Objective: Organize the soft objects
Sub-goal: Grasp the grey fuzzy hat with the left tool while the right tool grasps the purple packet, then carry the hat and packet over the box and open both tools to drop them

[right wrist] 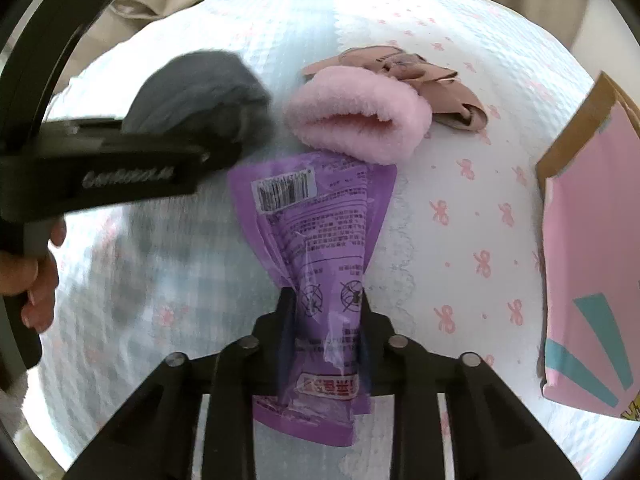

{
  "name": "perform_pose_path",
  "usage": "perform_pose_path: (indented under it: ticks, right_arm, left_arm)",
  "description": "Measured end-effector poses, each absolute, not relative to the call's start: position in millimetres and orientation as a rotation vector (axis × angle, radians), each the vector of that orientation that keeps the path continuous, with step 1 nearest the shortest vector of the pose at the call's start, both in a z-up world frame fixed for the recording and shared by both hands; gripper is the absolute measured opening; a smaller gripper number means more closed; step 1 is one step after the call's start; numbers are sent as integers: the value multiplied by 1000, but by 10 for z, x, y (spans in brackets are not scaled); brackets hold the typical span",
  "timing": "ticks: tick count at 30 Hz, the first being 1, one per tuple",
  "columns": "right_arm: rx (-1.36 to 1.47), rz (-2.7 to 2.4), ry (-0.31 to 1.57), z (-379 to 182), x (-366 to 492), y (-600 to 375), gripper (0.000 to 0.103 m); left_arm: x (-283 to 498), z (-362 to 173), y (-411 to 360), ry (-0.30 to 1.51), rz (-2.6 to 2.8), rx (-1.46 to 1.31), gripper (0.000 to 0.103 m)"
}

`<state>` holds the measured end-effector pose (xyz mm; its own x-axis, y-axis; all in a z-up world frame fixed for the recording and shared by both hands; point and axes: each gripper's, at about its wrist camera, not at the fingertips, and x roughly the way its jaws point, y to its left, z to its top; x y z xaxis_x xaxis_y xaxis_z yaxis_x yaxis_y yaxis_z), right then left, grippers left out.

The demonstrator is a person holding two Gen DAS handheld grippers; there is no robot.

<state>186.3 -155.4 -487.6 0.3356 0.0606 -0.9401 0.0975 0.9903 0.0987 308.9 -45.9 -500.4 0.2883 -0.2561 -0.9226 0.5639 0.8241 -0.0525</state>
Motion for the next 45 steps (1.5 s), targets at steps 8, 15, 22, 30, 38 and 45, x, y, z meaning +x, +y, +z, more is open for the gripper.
perform_pose_path:
  ticks: [8, 15, 22, 30, 38, 45]
  right_arm:
    - [192, -13, 1211, -4612, 1689, -1602, 21]
    - [206, -22, 1160, -4085, 1584, -1750, 21]
    - [198, -29, 1061, -3122, 1393, -1935, 21]
    - [202, -5, 967, -2234, 1183, -2378, 21]
    - [215, -27, 948, -1818, 942, -3134, 21]
    - [255, -102, 990, -1903, 800, -3953, 21]
  left_arm:
    - [2921, -4636, -237, 1142, -524, 261, 51]
    - [2737, -4019, -162, 1105, -487, 214, 51]
    - [2481, -3211, -244, 1049, -450, 170, 51]
    - [2076, -2460, -494, 1030, -389, 56, 51]
    - [1725, -2168, -1330, 1011, -415, 22, 51]
    - [1565, -2270, -2160, 1042, -466, 40, 52]
